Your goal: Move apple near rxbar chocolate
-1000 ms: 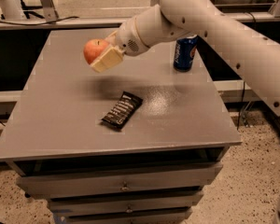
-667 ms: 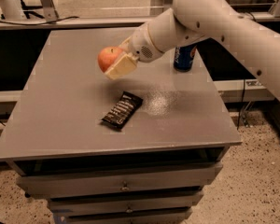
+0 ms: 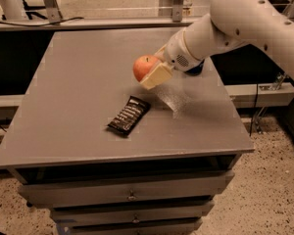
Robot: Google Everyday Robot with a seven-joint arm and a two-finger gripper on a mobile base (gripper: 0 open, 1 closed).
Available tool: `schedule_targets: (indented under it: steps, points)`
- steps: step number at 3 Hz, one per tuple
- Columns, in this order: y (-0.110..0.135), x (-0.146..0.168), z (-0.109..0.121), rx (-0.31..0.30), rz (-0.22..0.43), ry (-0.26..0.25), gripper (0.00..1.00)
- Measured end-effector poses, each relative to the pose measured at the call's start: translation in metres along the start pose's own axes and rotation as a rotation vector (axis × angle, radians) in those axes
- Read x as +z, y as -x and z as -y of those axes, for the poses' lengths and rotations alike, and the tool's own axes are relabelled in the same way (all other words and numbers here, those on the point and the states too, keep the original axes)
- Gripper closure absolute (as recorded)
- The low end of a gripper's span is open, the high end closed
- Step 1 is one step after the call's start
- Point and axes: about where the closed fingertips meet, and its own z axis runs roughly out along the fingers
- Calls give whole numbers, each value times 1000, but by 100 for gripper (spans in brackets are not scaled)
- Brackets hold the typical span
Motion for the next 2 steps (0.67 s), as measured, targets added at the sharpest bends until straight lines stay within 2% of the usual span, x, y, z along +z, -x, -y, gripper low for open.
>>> schedule_targets:
  steps: [1,2]
  points:
    - [-25,-7,1,13,-33,-9,100]
    - [-45,-14,-7,26,-48,-1,100]
